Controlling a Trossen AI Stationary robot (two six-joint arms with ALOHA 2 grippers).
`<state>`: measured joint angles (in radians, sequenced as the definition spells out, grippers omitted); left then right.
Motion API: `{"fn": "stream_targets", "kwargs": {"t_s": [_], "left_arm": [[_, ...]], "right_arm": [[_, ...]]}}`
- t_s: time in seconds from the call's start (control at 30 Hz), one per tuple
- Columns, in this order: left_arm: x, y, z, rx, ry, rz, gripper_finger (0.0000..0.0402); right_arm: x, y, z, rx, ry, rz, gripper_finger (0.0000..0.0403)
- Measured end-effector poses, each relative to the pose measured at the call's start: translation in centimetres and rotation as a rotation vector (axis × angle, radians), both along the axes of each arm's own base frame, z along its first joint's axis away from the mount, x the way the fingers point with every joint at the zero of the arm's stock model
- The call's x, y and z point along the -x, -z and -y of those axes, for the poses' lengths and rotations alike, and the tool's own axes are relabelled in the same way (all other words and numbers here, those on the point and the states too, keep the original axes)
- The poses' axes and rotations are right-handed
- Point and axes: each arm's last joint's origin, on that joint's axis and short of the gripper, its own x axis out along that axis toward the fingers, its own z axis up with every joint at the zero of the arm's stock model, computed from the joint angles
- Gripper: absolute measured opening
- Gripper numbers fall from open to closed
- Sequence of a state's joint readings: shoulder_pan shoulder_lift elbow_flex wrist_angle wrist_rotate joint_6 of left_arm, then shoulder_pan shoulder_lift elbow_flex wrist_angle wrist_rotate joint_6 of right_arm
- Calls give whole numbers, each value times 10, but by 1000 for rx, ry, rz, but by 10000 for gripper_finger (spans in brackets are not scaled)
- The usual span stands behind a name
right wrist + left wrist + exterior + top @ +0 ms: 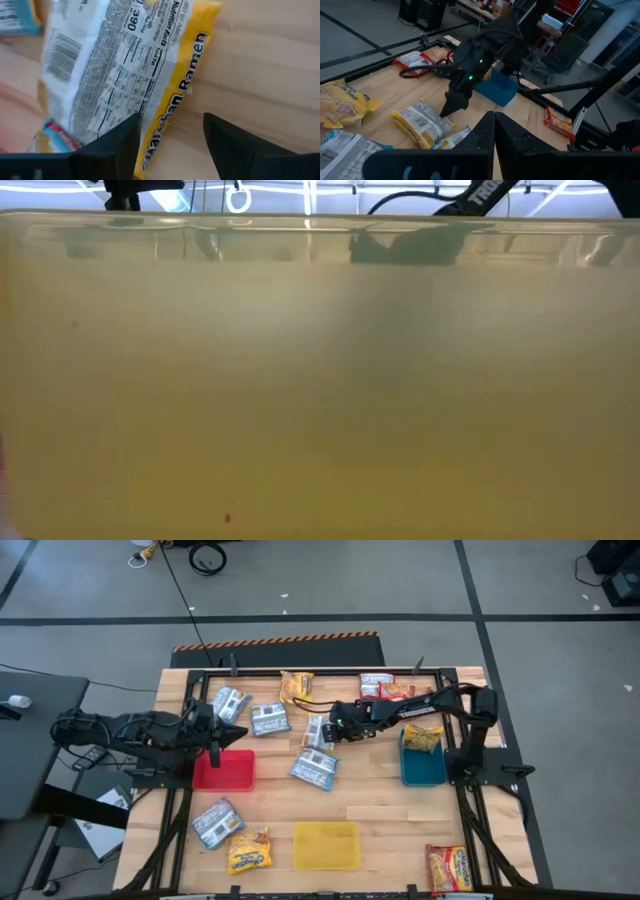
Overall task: Sort Maruchan noodles
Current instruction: Put the yellow noodle pack into the blue bin
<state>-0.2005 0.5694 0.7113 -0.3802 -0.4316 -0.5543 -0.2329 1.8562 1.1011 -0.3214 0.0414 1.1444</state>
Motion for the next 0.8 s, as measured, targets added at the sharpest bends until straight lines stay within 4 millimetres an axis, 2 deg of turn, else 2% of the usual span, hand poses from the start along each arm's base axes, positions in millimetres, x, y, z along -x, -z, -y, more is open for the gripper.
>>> {"fn": "stream_targets", "kwargs": {"t_s": [0.13,0.23,0.33,0.47,0.53,0.67,0.8], "left_arm": [[0,0,0,-37,8,-9,14],[0,0,0,-61,11,-13,14],[-2,1,0,-100,0,-31,14],[-7,2,0,-159,-26,-53,14],[-10,3,0,-186,-41,-65,14],[-17,5,0,-212,-72,-91,14],[-23,8,0,-256,-100,-124,14]], "right_arm": [[-10,4,3,-8,19,85,205],[-15,4,5,3,27,135,180],[-17,8,8,26,45,144,129],[-21,9,11,51,45,178,29],[-20,5,11,82,15,172,11],[-16,-34,8,185,-47,162,6],[-9,-85,-2,429,-317,110,6]]}}
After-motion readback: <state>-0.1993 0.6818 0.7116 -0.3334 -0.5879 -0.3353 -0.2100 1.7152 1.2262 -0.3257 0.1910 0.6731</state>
